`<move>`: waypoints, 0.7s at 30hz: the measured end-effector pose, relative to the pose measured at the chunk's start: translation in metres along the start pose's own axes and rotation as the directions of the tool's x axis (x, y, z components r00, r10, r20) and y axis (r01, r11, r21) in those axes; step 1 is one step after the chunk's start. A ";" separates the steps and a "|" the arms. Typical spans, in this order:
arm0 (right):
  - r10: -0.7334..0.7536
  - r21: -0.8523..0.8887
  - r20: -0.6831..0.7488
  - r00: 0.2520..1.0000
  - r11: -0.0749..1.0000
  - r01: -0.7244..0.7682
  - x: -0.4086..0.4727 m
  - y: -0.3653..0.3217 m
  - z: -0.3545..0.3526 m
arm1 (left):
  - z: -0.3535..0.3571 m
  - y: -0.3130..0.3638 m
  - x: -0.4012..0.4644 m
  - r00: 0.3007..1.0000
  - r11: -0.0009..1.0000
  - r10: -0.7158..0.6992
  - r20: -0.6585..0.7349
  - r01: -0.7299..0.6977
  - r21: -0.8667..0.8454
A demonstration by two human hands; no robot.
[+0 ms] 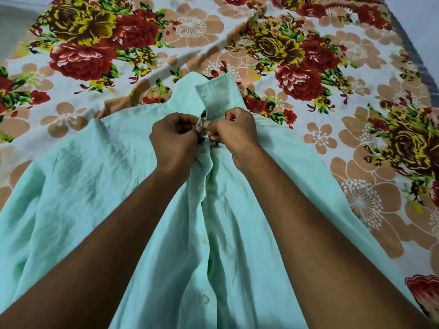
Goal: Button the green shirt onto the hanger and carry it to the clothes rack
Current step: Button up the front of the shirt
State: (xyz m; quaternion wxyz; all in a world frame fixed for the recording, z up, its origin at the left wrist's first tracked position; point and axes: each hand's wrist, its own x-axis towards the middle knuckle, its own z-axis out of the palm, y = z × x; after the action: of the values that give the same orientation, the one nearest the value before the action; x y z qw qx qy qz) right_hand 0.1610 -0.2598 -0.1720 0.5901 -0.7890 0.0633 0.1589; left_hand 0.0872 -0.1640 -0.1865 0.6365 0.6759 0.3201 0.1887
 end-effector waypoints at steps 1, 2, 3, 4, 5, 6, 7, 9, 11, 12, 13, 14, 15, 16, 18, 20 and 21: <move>0.009 -0.002 0.007 1.000 1.000 -0.009 0.001 -0.002 -0.001 | 0.001 0.001 -0.001 1.000 1.000 0.015 -0.001 -0.015 -0.008; 0.024 -0.011 0.014 1.000 1.000 -0.023 0.002 -0.003 -0.002 | 0.000 0.000 -0.001 1.000 1.000 0.015 0.003 -0.015 -0.023; 0.033 -0.021 0.021 0.999 0.999 -0.033 0.004 -0.005 -0.003 | 0.000 0.001 0.000 1.000 0.999 -0.003 0.008 0.003 -0.044; 0.039 -0.033 0.032 0.999 0.999 -0.037 0.005 -0.006 -0.004 | -0.002 0.001 0.001 0.999 0.997 -0.034 0.014 0.035 -0.071; 0.039 -0.043 0.044 0.998 0.998 -0.037 0.006 -0.007 -0.005 | -0.005 0.001 0.003 0.997 0.993 -0.068 0.024 0.070 -0.100; 0.035 -0.051 0.055 0.998 0.998 -0.033 0.007 -0.008 -0.006 | -0.006 0.002 0.005 0.994 0.987 -0.098 0.038 0.102 -0.124; 0.032 -0.056 0.065 0.997 0.998 -0.028 0.008 -0.007 -0.007 | -0.008 0.004 0.006 0.991 0.982 -0.122 0.052 0.128 -0.136; 0.029 -0.060 0.081 0.996 0.998 -0.024 0.009 -0.005 -0.007 | -0.010 0.008 0.009 0.987 0.980 -0.146 0.069 0.154 -0.125; 0.013 -0.070 0.088 0.996 0.998 -0.007 0.007 -0.004 -0.006 | -0.009 0.012 0.011 0.985 0.982 -0.157 0.070 0.163 -0.097; 0.002 -0.081 0.089 0.996 0.997 0.005 0.006 -0.003 -0.005 | -0.008 0.014 0.012 0.985 0.983 -0.160 0.065 0.165 -0.080; -0.008 -0.085 0.092 0.996 0.996 0.016 0.005 -0.003 -0.004 | -0.008 0.014 0.012 0.985 0.984 -0.161 0.056 0.165 -0.064; -0.019 -0.090 0.096 0.995 0.996 0.028 0.005 -0.002 -0.003 | -0.007 0.015 0.012 0.986 0.986 -0.160 0.049 0.162 -0.048; -0.032 -0.096 0.099 0.995 0.995 0.042 0.005 -0.001 -0.003 | -0.006 0.015 0.012 0.987 0.987 -0.156 0.043 0.158 -0.029; -0.046 -0.104 0.103 0.994 0.993 0.057 0.005 -0.001 -0.003 | -0.006 0.014 0.012 0.987 0.988 -0.154 0.039 0.154 -0.011; -0.074 -0.123 0.110 0.991 0.989 0.088 0.006 0.000 -0.005 | -0.007 0.014 0.012 0.988 0.989 -0.149 0.042 0.149 0.007; -0.098 -0.151 0.122 0.988 0.982 0.116 0.006 -0.001 -0.006 | -0.007 0.013 0.011 0.988 0.990 -0.143 0.055 0.144 -0.006; -0.104 -0.162 0.130 0.986 0.979 0.125 0.004 -0.001 -0.006 | -0.008 0.014 0.010 0.988 0.990 -0.138 0.062 0.139 -0.013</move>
State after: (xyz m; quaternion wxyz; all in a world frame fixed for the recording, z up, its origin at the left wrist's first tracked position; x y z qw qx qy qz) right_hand 0.1667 -0.2650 -0.1706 0.5318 -0.8276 -0.0320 0.1769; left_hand 0.0923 -0.1513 -0.1739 0.6636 0.6518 0.3450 0.1259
